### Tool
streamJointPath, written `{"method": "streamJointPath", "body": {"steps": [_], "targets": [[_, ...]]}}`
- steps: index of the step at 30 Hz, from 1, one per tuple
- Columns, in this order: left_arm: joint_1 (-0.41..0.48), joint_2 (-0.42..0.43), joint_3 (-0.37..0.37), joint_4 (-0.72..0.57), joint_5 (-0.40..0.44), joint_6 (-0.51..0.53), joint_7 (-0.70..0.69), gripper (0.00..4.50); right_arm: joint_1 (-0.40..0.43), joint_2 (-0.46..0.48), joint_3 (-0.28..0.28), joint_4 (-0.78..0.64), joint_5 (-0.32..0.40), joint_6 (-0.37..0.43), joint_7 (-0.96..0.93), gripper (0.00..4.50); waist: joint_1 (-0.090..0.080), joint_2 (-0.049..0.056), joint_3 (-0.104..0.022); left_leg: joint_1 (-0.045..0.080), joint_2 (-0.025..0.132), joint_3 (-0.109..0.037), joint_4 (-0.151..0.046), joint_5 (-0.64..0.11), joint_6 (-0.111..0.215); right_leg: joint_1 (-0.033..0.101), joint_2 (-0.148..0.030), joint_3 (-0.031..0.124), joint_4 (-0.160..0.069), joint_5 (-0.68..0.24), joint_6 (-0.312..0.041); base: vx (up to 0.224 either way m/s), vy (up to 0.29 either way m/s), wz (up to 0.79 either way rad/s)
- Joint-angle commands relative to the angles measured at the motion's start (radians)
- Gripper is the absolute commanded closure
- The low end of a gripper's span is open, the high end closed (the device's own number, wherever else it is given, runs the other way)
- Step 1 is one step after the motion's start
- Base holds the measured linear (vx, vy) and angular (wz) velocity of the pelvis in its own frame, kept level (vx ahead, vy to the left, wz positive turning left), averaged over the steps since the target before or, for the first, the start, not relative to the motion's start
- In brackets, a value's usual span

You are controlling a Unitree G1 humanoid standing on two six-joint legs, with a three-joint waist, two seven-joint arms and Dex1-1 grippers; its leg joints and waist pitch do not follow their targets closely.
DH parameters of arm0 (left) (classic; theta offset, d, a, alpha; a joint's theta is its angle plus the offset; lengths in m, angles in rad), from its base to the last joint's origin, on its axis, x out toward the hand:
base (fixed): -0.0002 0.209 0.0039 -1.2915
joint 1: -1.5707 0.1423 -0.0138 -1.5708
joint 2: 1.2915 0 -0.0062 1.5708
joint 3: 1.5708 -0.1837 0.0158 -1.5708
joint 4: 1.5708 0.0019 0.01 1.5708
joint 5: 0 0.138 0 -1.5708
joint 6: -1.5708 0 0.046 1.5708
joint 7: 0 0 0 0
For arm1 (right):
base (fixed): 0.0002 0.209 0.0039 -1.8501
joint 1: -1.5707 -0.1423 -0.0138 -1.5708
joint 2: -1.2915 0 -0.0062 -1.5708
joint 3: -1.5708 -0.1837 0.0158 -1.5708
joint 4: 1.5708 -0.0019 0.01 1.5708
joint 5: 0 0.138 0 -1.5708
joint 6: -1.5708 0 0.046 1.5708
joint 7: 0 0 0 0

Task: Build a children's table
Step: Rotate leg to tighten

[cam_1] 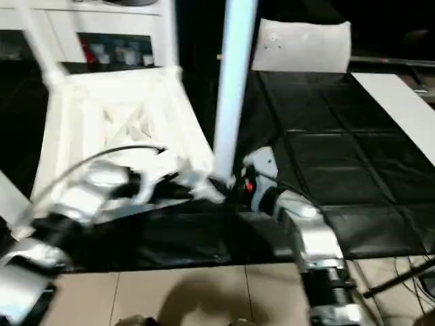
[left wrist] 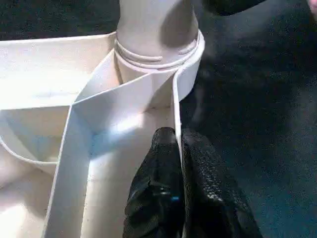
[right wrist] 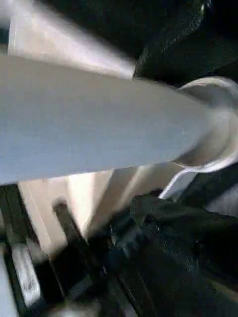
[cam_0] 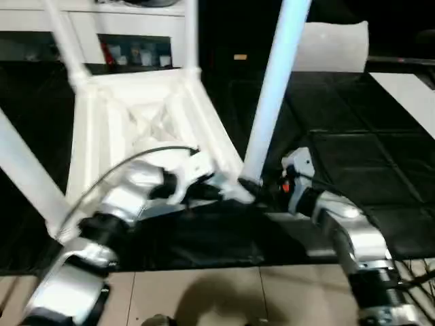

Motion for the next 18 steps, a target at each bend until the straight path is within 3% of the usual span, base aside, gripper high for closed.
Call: {"method": "streamJointPath", "body": {"steps": [1,2,5,6,7,9,12,13,18], "targets": [[-0.006,-0.008,-0.053,-0.021,-0.013,-0.053,-0.095,4.5,-0.009,-0.014,0.026,-0.008,0.008,-0.018,0.061,0.59,0.0,0.006,-0.067,0.04,0.051,-0.02,-0.064,-0.181,0.049,0.036,-0.045,0.024,-0.06,-0.016,-0.257,0.0,0.0,0.0],[-0.006,0.014,-0.066,-0.023,-0.014,-0.07,-0.153,4.5,-0.014,-0.042,0.044,-0.001,0.014,-0.032,0.124,0.59,0.005,0.003,-0.068,0.042,0.052,-0.018,-0.063,-0.177,0.05,0.035,-0.044,0.024,-0.057,-0.005,-0.262,0.0,0.0,0.0],[-0.007,0.04,-0.084,-0.03,-0.021,-0.1,-0.239,4.5,-0.022,-0.086,0.079,0.008,0.028,-0.051,0.233,0.59,0.015,0.008,-0.066,0.042,0.055,-0.017,-0.063,-0.168,0.051,0.034,-0.042,0.021,-0.052,0.013,-0.267,0.0,0.0,0.0],[-0.008,0.046,-0.089,-0.03,-0.022,-0.108,-0.256,4.5,-0.025,-0.094,0.087,0.012,0.028,-0.059,0.254,0.59,0.019,0.007,-0.067,0.042,0.054,-0.016,-0.063,-0.173,0.046,0.034,-0.044,0.02,-0.051,0.009,-0.269,0.0,0.0,0.0],[-0.009,0.052,-0.097,-0.03,-0.019,-0.118,-0.276,4.5,-0.031,-0.104,0.098,0.022,0.025,-0.068,0.281,0.84,0.022,-0.002,-0.066,0.04,0.054,-0.015,-0.063,-0.182,0.045,0.035,-0.045,0.02,-0.052,-0.008,-0.266,0.0,0.0,0.0],[-0.014,0.062,-0.11,-0.023,-0.013,-0.145,-0.305,4.5,-0.043,-0.119,0.116,0.048,0.013,-0.098,0.319,0.84,0.03,0.0,-0.066,0.04,0.055,-0.015,-0.062,-0.191,0.04,0.033,-0.049,0.022,-0.053,-0.037,-0.261,0.0,0.0,0.0],[-0.019,0.071,-0.121,-0.013,-0.004,-0.172,-0.332,4.5,-0.055,-0.124,0.124,0.066,0.02,-0.096,0.353,1.21,0.032,-0.001,-0.066,0.04,0.055,-0.015,-0.064,-0.206,0.027,0.031,-0.049,0.022,-0.054,-0.065,-0.258,0.0,0.0,0.0],[-0.021,0.074,-0.125,-0.01,-0.003,-0.18,-0.343,4.5,-0.06,-0.127,0.127,0.07,0.028,-0.089,0.368,1.28,0.033,-0.006,-0.066,0.038,0.055,-0.016,-0.064,-0.203,0.028,0.033,-0.049,0.022,-0.053,-0.069,-0.255,0.0,0.0,0.0],[-0.027,0.078,-0.13,-0.006,-0.005,-0.188,-0.376,4.5,-0.077,-0.133,0.141,0.084,0.043,-0.077,0.416,1.73,0.033,-0.005,-0.067,0.039,0.056,-0.016,-0.063,-0.193,0.028,0.031,-0.048,0.021,-0.05,-0.047,-0.261,0.0,0.0,0.0]]}}
